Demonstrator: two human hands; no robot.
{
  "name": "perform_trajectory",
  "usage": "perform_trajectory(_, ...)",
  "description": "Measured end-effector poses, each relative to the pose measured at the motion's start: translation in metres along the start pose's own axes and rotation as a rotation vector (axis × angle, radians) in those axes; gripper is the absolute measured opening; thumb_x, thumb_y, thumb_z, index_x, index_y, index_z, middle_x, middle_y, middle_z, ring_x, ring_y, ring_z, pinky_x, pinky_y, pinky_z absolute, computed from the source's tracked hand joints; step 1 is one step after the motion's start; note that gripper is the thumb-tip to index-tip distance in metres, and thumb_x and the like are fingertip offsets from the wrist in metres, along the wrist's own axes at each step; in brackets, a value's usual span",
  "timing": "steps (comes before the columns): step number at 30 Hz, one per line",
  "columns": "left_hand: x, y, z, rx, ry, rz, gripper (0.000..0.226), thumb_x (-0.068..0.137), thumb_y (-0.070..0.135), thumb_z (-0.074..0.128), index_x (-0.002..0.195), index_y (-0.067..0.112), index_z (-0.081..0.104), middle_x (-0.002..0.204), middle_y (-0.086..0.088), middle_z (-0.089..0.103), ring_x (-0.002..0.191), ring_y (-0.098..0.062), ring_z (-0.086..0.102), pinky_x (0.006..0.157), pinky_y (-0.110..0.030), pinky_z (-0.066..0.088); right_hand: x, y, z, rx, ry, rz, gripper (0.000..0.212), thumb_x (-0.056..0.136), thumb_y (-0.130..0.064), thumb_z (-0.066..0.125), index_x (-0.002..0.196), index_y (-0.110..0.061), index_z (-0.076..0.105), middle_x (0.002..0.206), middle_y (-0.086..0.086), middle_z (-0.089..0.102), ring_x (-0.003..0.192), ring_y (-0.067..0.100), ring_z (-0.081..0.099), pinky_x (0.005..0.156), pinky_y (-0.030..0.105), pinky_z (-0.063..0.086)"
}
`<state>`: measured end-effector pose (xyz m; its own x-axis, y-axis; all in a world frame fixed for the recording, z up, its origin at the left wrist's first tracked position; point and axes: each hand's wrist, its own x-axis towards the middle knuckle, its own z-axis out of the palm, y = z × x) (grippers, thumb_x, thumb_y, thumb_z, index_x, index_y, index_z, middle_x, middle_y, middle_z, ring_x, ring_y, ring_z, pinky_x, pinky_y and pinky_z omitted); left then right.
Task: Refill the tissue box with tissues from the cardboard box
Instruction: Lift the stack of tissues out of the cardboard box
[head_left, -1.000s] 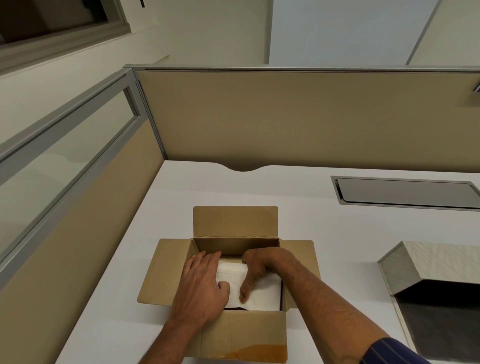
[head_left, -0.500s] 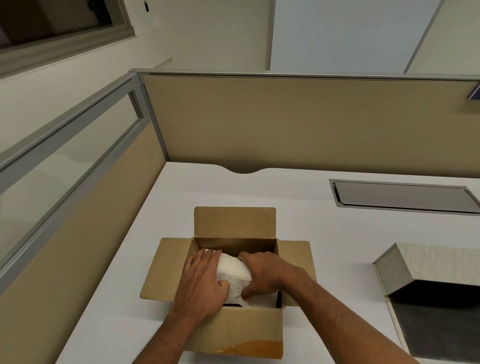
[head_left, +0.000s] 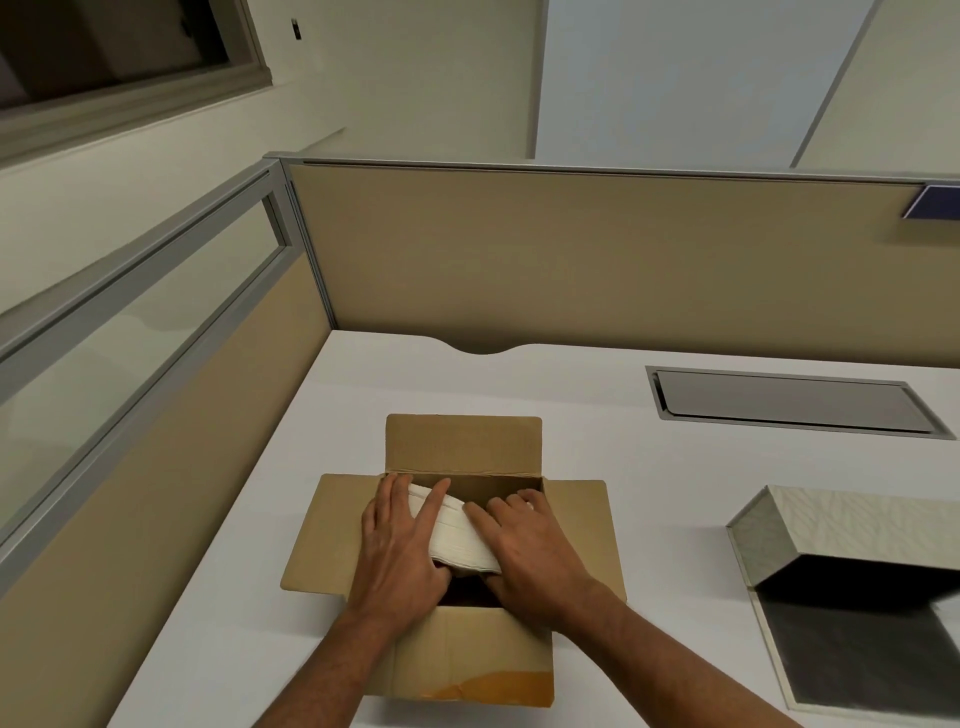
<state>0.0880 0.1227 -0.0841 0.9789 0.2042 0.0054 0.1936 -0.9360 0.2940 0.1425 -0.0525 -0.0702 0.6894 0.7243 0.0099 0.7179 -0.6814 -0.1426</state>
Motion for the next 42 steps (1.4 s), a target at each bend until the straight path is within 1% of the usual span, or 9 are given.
perform_trajectory(8, 0.001, 0.006, -0.003, 0.083, 0.012, 0.011, 0.087, 0.071, 0.029, 0.069, 0.148, 0.035, 0.028, 0.166, -0.010, 0.000, 0.153, -0.032, -0.003, 0.123, -0.046, 0.010, -0.009, -0.002, 0.000, -0.041, 0.134, -0.011, 0.069, 0.082, -0.035, 0.063, 0.146, -0.022, 0.038, 0.129, 0.010, 0.060, 0.118, 0.028, 0.055, 0.119, 0.051, 0.022)
perform_trajectory(14, -0.001, 0.011, -0.010, 0.058, 0.094, 0.015, 0.076, 0.057, 0.014, 0.079, 0.129, 0.022, 0.053, 0.157, -0.018, 0.031, 0.148, -0.039, 0.023, 0.116, -0.055, 0.027, -0.009, -0.004, 0.002, -0.035, 0.155, 0.121, 0.080, 0.077, -0.039, 0.068, 0.146, -0.017, 0.035, 0.131, 0.010, 0.057, 0.121, 0.028, 0.051, 0.118, 0.049, 0.023)
perform_trajectory(16, -0.002, 0.009, -0.009, 0.018, 0.141, 0.020, 0.076, 0.052, 0.010, 0.081, 0.124, 0.020, 0.058, 0.149, -0.019, 0.043, 0.142, -0.039, 0.034, 0.113, -0.057, 0.033, -0.010, -0.003, 0.003, -0.013, 0.158, 0.173, 0.079, 0.076, -0.040, 0.071, 0.144, -0.014, 0.039, 0.131, 0.012, 0.055, 0.121, 0.029, 0.050, 0.115, 0.046, 0.031)
perform_trajectory(18, -0.002, 0.007, -0.008, 0.004, 0.183, 0.035, 0.078, 0.049, 0.010, 0.080, 0.123, 0.020, 0.058, 0.140, -0.017, 0.051, 0.136, -0.037, 0.040, 0.112, -0.057, 0.033, -0.012, -0.001, 0.003, 0.043, 0.183, 0.205, 0.072, 0.075, -0.040, 0.073, 0.136, -0.015, 0.046, 0.128, 0.012, 0.053, 0.119, 0.027, 0.049, 0.108, 0.040, 0.040)
perform_trajectory(22, -0.002, 0.003, -0.007, 0.025, 0.231, 0.066, 0.073, 0.051, 0.011, 0.080, 0.121, 0.020, 0.060, 0.125, -0.013, 0.060, 0.126, -0.034, 0.050, 0.112, -0.057, 0.032, -0.014, 0.008, 0.001, 0.122, 0.159, 0.207, 0.069, 0.081, -0.045, 0.067, 0.138, -0.019, 0.038, 0.139, 0.008, 0.044, 0.125, 0.021, 0.041, 0.109, 0.032, 0.037)
perform_trajectory(29, -0.002, 0.002, -0.014, 0.027, 0.260, 0.078, 0.070, 0.059, 0.016, 0.076, 0.126, 0.017, 0.056, 0.122, -0.011, 0.060, 0.121, -0.031, 0.051, 0.115, -0.052, 0.033, -0.012, 0.021, -0.010, 0.354, 0.224, 0.138, 0.068, 0.078, -0.046, 0.073, 0.133, -0.024, 0.039, 0.129, -0.002, 0.048, 0.112, 0.010, 0.046, 0.091, 0.023, 0.050)
perform_trajectory(34, -0.004, -0.009, -0.020, -0.071, 0.305, 0.109, 0.077, 0.061, 0.031, 0.078, 0.132, 0.023, 0.048, 0.125, -0.004, 0.057, 0.124, -0.025, 0.048, 0.117, -0.052, 0.030, -0.010, 0.027, -0.021, 0.614, 0.261, 0.170, 0.076, 0.073, -0.040, 0.078, 0.133, -0.034, 0.032, 0.124, -0.014, 0.041, 0.112, 0.003, 0.047, 0.079, 0.009, 0.047)
perform_trajectory(37, -0.005, -0.012, -0.028, -0.145, 0.323, 0.128, 0.078, 0.063, 0.036, 0.079, 0.132, 0.028, 0.043, 0.125, 0.001, 0.056, 0.123, -0.020, 0.046, 0.117, -0.051, 0.029, -0.012, 0.029, -0.026, 0.786, 0.277, 0.218, 0.082, 0.070, -0.039, 0.077, 0.137, -0.037, 0.030, 0.127, -0.015, 0.042, 0.119, -0.002, 0.043, 0.084, 0.011, 0.049)
perform_trajectory(42, 0.002, -0.012, -0.055, -0.347, 0.244, 0.051, 0.091, 0.063, 0.046, 0.084, 0.139, 0.037, 0.034, 0.135, 0.005, 0.051, 0.126, -0.017, 0.039, 0.109, -0.047, 0.038, -0.010, 0.030, -0.039, 0.950, 0.306, 0.260, 0.085, 0.073, -0.021, 0.084, 0.140, -0.032, 0.033, 0.131, -0.007, 0.051, 0.122, 0.013, 0.051, 0.094, 0.027, 0.055)
